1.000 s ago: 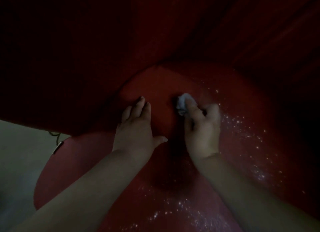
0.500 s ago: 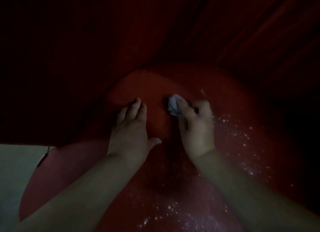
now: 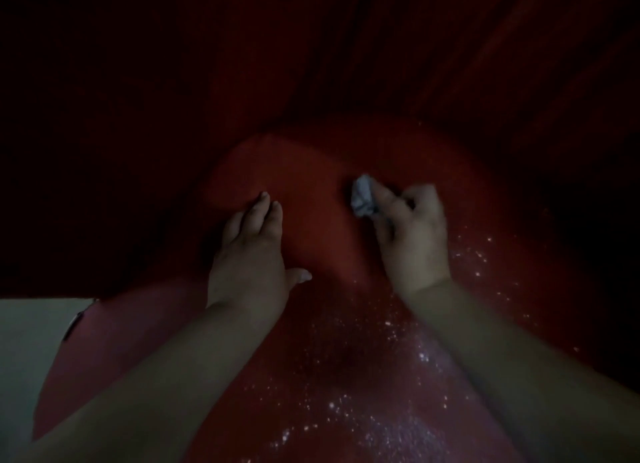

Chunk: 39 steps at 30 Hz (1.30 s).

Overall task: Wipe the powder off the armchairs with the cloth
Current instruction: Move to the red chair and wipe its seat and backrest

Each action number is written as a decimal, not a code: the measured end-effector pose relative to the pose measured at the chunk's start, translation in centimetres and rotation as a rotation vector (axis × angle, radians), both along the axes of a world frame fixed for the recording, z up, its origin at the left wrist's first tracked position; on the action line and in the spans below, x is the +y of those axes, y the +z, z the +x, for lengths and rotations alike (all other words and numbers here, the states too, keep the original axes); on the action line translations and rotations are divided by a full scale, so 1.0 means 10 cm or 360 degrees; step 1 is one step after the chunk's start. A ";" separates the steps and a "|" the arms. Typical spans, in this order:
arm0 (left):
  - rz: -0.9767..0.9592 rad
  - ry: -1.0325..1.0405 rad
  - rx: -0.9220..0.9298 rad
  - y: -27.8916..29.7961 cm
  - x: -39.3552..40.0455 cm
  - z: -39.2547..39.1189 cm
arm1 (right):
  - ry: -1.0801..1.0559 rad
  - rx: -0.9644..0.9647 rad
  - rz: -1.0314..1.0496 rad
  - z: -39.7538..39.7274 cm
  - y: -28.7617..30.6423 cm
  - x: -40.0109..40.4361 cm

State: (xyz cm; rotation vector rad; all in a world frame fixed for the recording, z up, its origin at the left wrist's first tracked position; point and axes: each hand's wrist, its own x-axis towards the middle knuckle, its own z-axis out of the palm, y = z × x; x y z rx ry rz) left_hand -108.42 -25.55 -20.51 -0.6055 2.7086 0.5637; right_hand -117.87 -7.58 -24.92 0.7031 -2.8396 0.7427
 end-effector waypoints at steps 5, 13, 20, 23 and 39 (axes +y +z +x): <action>-0.0017 -0.0018 -0.0013 0.02 0.00 -0.01 | -0.0669 -0.0070 -0.0053 -0.26 -0.01 0.40; 0.0030 -0.0059 -0.0003 0.11 0.07 -0.01 | -0.0237 -0.0072 -0.0054 0.33 0.02 0.31; 0.0063 -0.0213 0.0114 0.09 0.25 0.00 | -0.0771 -0.0113 -0.0067 0.38 0.00 0.72; 0.0074 -0.0173 0.0076 0.11 0.30 -0.02 | -0.0375 -0.0312 -0.0070 0.87 0.00 0.53; 0.0094 -0.0149 0.0067 0.13 0.28 0.22 | -0.0123 -0.0126 0.0097 1.05 -0.03 0.72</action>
